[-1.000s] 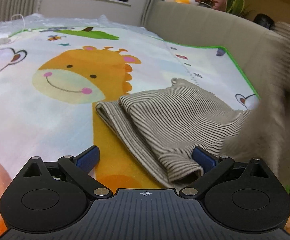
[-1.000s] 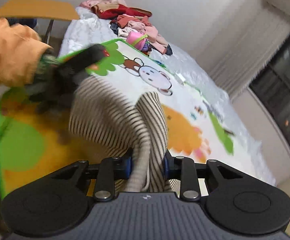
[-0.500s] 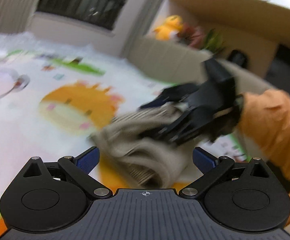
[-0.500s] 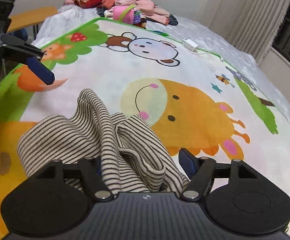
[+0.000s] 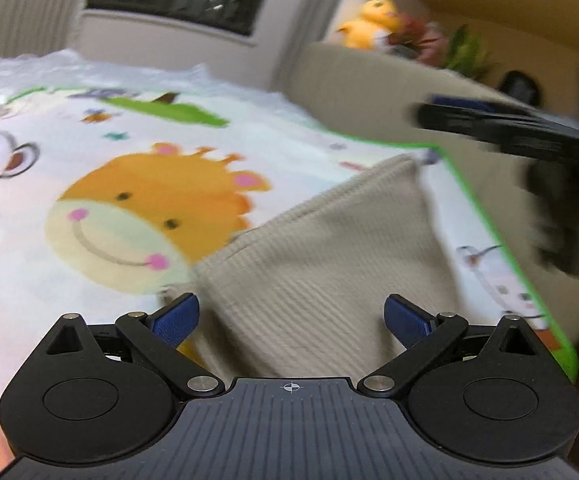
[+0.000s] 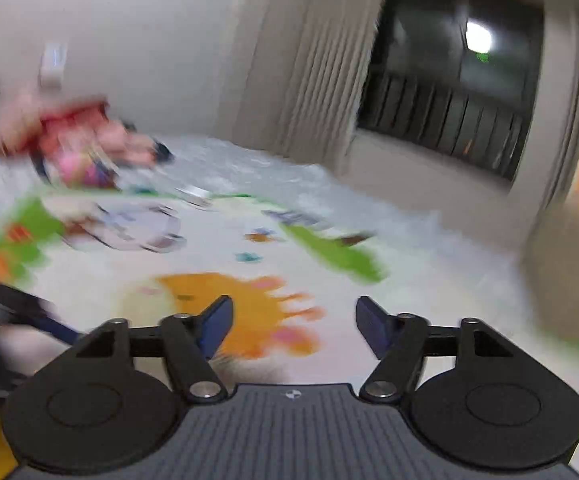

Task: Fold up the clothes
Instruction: 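Press the folded bundle with the right gripper and release it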

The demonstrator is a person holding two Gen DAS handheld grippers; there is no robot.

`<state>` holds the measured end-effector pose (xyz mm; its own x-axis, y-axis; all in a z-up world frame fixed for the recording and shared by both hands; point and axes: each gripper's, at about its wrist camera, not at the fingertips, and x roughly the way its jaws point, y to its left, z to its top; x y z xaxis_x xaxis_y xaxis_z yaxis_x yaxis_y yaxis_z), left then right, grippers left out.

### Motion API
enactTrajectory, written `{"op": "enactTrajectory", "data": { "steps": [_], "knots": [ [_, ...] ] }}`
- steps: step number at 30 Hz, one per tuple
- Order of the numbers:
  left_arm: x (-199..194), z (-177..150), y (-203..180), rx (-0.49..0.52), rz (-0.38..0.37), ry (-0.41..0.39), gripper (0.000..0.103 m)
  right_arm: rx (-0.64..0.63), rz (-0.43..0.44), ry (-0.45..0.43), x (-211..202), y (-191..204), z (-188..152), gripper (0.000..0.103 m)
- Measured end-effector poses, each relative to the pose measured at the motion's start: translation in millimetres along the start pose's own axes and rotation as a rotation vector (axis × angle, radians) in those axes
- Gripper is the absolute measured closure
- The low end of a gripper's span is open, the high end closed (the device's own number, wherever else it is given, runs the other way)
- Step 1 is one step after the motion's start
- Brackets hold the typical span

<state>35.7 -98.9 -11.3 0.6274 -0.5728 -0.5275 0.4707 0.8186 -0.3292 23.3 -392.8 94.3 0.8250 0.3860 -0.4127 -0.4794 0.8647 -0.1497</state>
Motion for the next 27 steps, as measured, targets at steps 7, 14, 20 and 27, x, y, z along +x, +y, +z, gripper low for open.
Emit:
{"op": "enactTrajectory", "data": {
  "steps": [7, 14, 20, 27],
  "knots": [
    [13.0, -2.3, 12.4, -0.052, 0.046, 0.040, 0.001, 0.096, -0.040, 0.220, 78.2, 2.1, -72.8, 0.061],
    [14.2, -1.6, 12.4, -0.048, 0.052, 0.047, 0.000, 0.142, -0.047, 0.249, 98.6, -4.4, -76.8, 0.054],
    [14.3, -4.2, 13.2, -0.040, 0.049, 0.049, 0.000, 0.334, 0.013, 0.209, 45.0, -23.3, -72.1, 0.033],
    [-23.0, 26.7, 18.9, -0.069, 0.047, -0.130, 0.001, 0.538, 0.148, 0.191, -42.8, -11.1, -97.7, 0.030]
  ]
}}
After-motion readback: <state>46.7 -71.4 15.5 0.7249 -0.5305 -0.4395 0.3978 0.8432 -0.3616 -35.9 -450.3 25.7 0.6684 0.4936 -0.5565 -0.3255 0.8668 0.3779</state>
